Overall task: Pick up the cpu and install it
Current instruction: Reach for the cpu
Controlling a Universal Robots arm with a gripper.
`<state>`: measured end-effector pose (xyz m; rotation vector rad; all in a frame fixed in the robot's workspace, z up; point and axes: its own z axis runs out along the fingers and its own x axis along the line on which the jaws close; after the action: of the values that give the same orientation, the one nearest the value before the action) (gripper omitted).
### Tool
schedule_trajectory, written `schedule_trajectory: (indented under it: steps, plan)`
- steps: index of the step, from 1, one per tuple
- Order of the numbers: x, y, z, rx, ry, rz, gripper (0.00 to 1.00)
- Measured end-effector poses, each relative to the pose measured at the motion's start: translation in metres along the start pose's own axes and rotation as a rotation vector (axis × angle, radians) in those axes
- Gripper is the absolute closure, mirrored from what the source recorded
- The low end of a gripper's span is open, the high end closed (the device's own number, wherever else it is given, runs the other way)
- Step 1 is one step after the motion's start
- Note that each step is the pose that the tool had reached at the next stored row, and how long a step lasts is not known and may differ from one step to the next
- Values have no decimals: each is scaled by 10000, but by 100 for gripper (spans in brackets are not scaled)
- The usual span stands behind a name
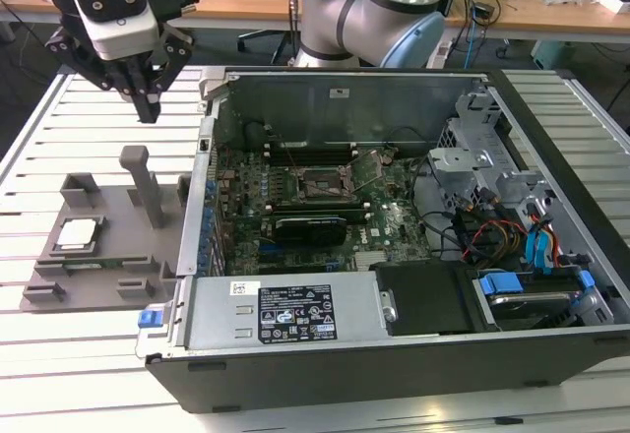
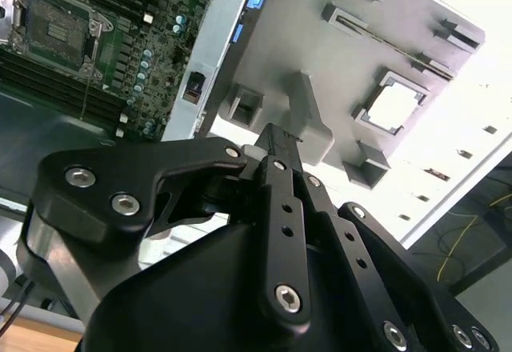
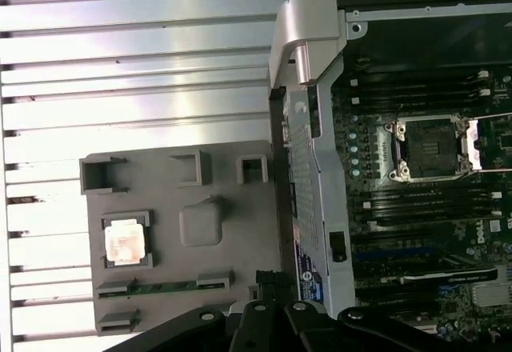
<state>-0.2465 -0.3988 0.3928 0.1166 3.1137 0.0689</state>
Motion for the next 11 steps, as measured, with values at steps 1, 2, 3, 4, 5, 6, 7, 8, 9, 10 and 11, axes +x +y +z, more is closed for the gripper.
schedule_trajectory:
  steps: [1, 2, 3, 4, 5, 6, 7, 8, 9, 10, 11]
  plan:
    - [12, -1, 0, 0, 0, 0, 89]
    - [29, -2, -1, 0, 0, 0, 89]
    - [38, -3, -1, 1, 0, -1, 89]
    - [50, -4, -1, 0, 0, 0, 89]
    - [62, -5, -1, 0, 0, 0, 89]
    - [80, -6, -1, 0, 0, 0, 89]
    - [95, -7, -2, 0, 0, 0, 89]
    - [106, -8, -2, 0, 0, 1, 89]
    - [124, -9, -2, 0, 0, 0, 89]
    - [136, -10, -2, 0, 0, 0, 89]
    - [148, -11, -2, 0, 0, 0, 89]
